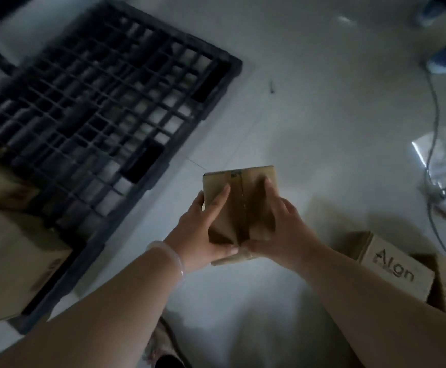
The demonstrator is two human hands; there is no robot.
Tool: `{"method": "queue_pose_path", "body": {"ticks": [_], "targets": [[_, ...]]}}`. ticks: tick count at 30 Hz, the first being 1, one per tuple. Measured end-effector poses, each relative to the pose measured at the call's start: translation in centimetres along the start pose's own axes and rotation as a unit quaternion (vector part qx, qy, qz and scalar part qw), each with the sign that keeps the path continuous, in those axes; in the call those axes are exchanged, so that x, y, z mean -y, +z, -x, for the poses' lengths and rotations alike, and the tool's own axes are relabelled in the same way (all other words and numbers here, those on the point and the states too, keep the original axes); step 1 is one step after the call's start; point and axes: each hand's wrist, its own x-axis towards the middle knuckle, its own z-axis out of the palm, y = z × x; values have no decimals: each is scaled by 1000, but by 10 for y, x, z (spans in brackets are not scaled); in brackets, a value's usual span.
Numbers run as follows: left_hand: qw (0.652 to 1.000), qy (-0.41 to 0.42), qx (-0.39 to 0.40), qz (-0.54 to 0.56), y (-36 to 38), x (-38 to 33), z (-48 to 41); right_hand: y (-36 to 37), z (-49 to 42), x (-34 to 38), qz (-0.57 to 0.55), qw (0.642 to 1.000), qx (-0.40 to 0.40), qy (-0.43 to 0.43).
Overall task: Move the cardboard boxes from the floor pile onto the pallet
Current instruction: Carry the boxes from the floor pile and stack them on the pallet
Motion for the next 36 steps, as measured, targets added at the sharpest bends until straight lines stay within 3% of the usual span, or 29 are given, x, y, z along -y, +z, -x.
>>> {"method": "queue_pose_path", "body": {"ticks": [8, 15, 24, 29, 36], "targets": [[989, -86, -97, 75, -139, 88, 67, 49, -48, 192, 84, 987, 100, -97], [971, -163, -126, 125, -234, 174, 106, 118, -102, 314, 15, 973, 183, -139], [908, -266, -202, 253, -247, 264, 91, 191, -198, 366, 132, 939, 277, -154], [874, -335, -250, 249, -226, 322, 57, 255, -257, 372, 190, 910, 325, -174], [828, -386, -285, 290, -194, 394, 29, 345, -313, 358, 262, 888, 328, -186]]}}
